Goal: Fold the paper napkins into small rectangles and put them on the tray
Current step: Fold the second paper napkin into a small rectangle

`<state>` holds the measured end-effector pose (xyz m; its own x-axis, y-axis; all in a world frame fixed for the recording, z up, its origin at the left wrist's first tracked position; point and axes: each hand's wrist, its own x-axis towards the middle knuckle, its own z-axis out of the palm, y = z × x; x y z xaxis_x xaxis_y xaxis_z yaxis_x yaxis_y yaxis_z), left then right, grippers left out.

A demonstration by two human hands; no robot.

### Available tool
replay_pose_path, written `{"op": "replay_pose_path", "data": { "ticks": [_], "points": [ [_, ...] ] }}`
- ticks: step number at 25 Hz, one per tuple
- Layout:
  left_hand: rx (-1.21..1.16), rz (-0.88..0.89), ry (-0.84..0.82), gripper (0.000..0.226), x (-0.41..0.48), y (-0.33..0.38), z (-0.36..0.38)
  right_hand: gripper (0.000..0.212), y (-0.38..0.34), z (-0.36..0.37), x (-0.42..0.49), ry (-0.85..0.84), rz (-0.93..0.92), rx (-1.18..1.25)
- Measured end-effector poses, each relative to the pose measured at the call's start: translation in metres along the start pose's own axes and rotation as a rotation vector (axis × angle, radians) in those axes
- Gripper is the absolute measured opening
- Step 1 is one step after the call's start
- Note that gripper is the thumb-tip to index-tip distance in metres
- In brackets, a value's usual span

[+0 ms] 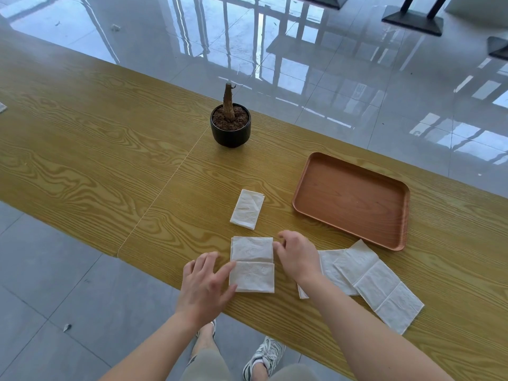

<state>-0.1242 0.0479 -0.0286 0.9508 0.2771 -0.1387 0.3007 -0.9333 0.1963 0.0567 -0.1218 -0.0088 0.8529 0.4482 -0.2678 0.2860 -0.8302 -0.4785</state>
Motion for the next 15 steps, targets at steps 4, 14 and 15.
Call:
{"op": "replay_pose_path", "data": {
  "ticks": [4, 14, 15],
  "points": [
    [0.015, 0.031, -0.011, 0.040, 0.001, 0.009, 0.001, 0.023, -0.008, 0.001, 0.013, -0.083, 0.014, -0.047],
    [-0.007, 0.012, 0.013, 0.045, 0.000, 0.011, -0.002, 0.005, -0.007, 0.001, 0.015, -0.087, 0.003, 0.127],
    [-0.045, -0.012, 0.028, 0.044, 0.001, 0.012, -0.003, 0.007, -0.005, 0.000, 0.012, -0.083, 0.008, 0.196]
  ]
}}
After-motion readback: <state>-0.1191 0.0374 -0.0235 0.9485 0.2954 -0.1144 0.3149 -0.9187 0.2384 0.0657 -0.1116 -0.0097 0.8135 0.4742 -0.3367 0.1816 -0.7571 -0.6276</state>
